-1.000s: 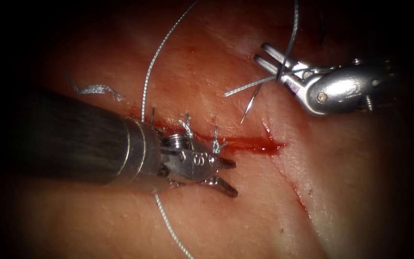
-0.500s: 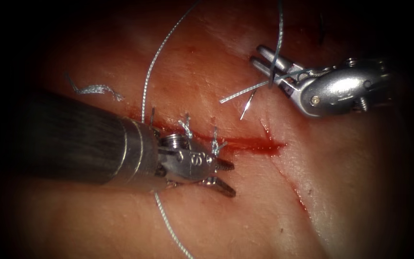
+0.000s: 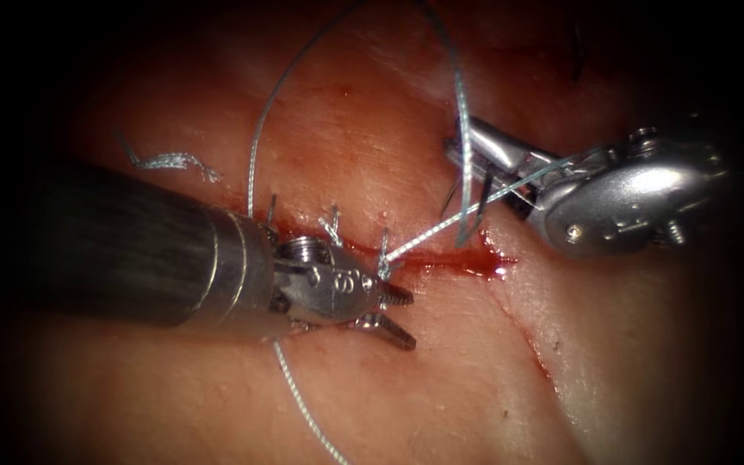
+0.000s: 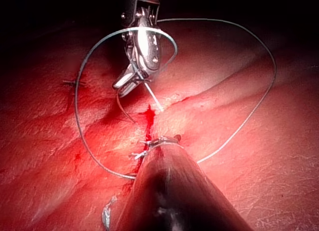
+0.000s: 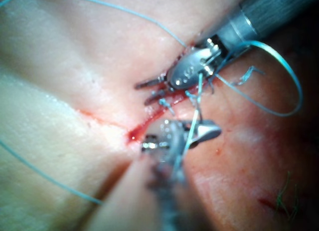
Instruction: Wound Closure
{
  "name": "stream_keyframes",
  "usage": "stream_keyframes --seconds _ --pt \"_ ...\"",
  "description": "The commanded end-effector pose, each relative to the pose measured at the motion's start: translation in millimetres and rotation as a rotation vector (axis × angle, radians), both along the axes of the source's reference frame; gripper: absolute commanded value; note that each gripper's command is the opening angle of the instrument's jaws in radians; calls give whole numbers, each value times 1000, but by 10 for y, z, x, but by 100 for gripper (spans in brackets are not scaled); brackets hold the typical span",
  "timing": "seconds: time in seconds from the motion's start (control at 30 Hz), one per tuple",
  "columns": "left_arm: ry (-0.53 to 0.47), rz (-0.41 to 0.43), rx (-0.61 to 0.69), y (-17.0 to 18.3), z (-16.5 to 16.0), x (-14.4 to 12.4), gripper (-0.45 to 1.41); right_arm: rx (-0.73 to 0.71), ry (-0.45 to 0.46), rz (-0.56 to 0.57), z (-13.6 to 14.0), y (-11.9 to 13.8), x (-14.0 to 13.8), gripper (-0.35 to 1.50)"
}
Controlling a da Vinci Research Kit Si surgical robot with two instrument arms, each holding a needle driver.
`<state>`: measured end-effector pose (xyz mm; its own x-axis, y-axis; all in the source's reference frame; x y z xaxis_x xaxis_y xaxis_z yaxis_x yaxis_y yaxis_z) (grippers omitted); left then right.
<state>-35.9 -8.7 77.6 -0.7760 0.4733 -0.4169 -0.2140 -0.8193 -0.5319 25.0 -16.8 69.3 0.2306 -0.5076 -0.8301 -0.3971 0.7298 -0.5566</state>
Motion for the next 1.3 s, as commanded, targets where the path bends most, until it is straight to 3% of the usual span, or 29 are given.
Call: stream_keyframes --seconds 0.03,0.3,0.63,1.3 --pt "-1 0 -1 -2 6 -4 9 -2 9 -2 7 -3 0 -35" --pt "3 -2 3 -1 7 -3 7 -34 57 -18 21 4 -23 -35" --pt "2 0 3 -2 6 -2 7 -50 46 -17 28 11 -24 -35" --pt "3 -1 3 -2 6 -2 7 -64 60 -15 31 16 12 -35"
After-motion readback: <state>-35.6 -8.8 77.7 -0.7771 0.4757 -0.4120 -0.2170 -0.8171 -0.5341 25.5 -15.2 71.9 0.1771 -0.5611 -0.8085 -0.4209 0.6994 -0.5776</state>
